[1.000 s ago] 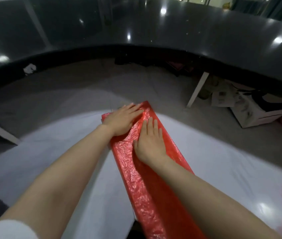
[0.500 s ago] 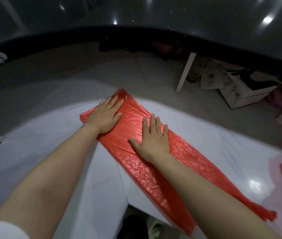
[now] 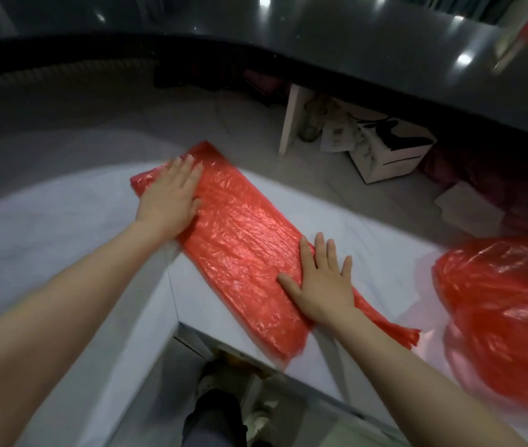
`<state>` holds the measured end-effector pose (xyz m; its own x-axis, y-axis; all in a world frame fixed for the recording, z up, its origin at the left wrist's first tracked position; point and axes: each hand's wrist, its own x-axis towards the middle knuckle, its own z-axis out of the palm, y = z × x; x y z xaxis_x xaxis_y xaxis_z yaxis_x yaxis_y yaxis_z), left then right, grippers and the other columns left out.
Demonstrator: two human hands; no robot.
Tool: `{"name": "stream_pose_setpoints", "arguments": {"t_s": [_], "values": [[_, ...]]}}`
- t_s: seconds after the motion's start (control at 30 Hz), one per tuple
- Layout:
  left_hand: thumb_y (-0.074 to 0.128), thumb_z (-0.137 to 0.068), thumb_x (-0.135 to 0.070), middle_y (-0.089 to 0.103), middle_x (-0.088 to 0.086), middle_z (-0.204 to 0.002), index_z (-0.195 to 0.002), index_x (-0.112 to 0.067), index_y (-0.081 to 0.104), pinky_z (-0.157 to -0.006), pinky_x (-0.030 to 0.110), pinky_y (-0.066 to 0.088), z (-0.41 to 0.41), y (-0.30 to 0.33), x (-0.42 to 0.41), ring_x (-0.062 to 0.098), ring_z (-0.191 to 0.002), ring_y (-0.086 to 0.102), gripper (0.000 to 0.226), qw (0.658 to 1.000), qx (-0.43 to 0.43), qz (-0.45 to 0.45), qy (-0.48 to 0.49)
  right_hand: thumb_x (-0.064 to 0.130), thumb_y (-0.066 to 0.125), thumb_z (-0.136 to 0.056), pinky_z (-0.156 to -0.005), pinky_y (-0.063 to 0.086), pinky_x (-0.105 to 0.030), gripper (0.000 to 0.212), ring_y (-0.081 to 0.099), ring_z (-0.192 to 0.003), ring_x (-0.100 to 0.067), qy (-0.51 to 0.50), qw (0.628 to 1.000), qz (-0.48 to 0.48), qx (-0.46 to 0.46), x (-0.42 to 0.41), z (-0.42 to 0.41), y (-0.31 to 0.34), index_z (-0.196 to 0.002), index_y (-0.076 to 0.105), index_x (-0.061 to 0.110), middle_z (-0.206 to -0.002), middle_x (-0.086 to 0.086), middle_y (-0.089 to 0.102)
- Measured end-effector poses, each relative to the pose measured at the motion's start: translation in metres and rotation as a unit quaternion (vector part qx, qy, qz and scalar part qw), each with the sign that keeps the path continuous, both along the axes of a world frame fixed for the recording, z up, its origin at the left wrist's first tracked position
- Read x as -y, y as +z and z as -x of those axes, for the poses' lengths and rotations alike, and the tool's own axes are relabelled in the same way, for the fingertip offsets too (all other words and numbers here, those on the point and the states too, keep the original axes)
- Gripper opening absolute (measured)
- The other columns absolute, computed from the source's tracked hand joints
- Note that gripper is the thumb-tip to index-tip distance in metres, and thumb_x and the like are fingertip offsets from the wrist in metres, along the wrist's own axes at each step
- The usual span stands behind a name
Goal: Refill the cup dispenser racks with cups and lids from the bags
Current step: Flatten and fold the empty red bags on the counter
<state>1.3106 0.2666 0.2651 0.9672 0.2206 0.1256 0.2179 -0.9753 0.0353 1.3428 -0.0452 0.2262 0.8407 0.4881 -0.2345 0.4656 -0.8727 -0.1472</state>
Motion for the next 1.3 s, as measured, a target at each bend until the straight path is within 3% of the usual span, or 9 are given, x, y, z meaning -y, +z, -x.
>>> {"name": "stream_pose_setpoints", "arguments": {"t_s": [0.17,0.33,0.43,0.53,0.7,0.87,1.0,1.13,1.3], "values": [[0.022,-0.089,-0.064,-0.004,0.002,-0.160,-0.153,-0.027,0.004,-0.119,0.038,0.005,0.054,-0.012,0.096,0.020,-0.147,-0.001,0.076,0.986,-0.069,0.143,-0.041,0.077,0.014,-0.085,-0.112,-0.012,-0.061,0.091,-0.021,-0.144,-0.032,-0.044,0.999,-0.027,-0.014,-0.016,0.008,0.002,-0.152,-0.011,0.021,-0.159,-0.012,-0.019],[0.004,-0.077,-0.080,-0.023,0.005,-0.157,-0.148,-0.031,-0.019,-0.119,0.042,-0.006,0.082,-0.038,0.115,0.025,-0.145,-0.018,0.089,0.978,-0.192,0.064,-0.047,0.073,0.029,-0.085,-0.110,-0.009,-0.062,0.086,-0.019,-0.146,-0.029,0.020,0.994,-0.095,-0.039,-0.011,0.005,0.017,-0.153,-0.001,0.029,-0.160,0.004,-0.017],[-0.006,-0.067,-0.084,-0.025,0.005,-0.156,-0.147,-0.032,-0.021,-0.119,0.041,-0.007,0.083,-0.035,0.107,0.025,-0.145,-0.019,0.096,0.973,-0.218,0.051,-0.059,0.033,0.060,-0.091,-0.112,0.026,-0.059,0.050,0.027,-0.143,-0.032,0.183,0.957,-0.223,0.027,0.019,-0.009,0.034,-0.139,0.049,0.023,-0.155,-0.007,0.030],[0.008,-0.078,-0.080,-0.016,0.009,-0.158,-0.150,-0.026,-0.011,-0.118,0.041,-0.005,0.088,-0.019,0.102,0.028,-0.147,-0.009,0.093,0.983,-0.160,0.011,-0.095,-0.002,0.075,-0.072,-0.076,0.056,-0.047,0.030,0.065,-0.101,-0.035,0.320,0.911,-0.238,0.104,0.055,-0.024,0.036,-0.096,0.076,0.016,-0.116,-0.014,0.066],[0.040,-0.093,-0.054,0.051,0.009,-0.141,-0.135,-0.014,0.053,-0.106,0.048,0.039,0.121,-0.011,0.124,0.027,-0.129,0.049,0.060,0.965,0.045,0.038,-0.257,0.008,0.060,-0.079,-0.081,0.056,-0.042,0.031,0.067,-0.098,-0.031,0.402,0.894,-0.189,0.062,0.074,-0.023,0.031,-0.105,0.075,0.015,-0.113,-0.008,0.069],[0.036,-0.078,-0.079,-0.007,-0.001,-0.158,-0.148,-0.028,-0.001,-0.118,0.030,-0.006,0.154,-0.030,0.116,0.018,-0.146,-0.009,0.094,0.953,-0.183,0.067,-0.233,0.024,0.069,-0.078,-0.087,0.052,-0.044,0.042,0.062,-0.109,-0.029,0.403,0.905,-0.137,0.021,0.069,-0.025,0.033,-0.120,0.068,0.019,-0.128,-0.005,0.062],[0.063,-0.088,-0.042,0.014,0.002,-0.157,-0.149,-0.025,0.019,-0.118,0.040,0.014,0.161,-0.033,0.113,0.023,-0.145,0.011,0.078,0.963,-0.085,0.066,-0.248,0.003,0.082,-0.065,-0.077,0.056,-0.041,0.040,0.067,-0.093,-0.032,0.380,0.905,-0.185,0.059,0.063,-0.017,0.031,-0.103,0.076,0.015,-0.110,-0.008,0.070],[0.060,-0.092,-0.030,0.005,-0.009,-0.158,-0.148,-0.034,0.012,-0.119,0.027,0.003,0.159,-0.038,0.110,0.009,-0.146,-0.001,0.073,0.958,-0.110,0.150,-0.217,0.018,0.062,-0.075,-0.074,0.051,-0.033,0.010,0.065,-0.076,-0.031,0.276,0.927,-0.253,0.023,0.050,-0.003,0.029,-0.071,0.069,0.011,-0.079,-0.007,0.070],[0.053,-0.095,-0.012,0.017,-0.020,-0.153,-0.145,-0.032,0.029,-0.117,0.021,0.015,0.156,-0.037,0.113,-0.003,-0.143,0.008,0.059,0.953,-0.060,0.277,-0.111,0.023,0.042,-0.092,-0.069,0.044,-0.043,0.033,0.055,-0.075,-0.030,0.118,0.939,-0.313,-0.082,0.039,-0.001,0.026,-0.064,0.057,0.013,-0.070,-0.004,0.061]]}}
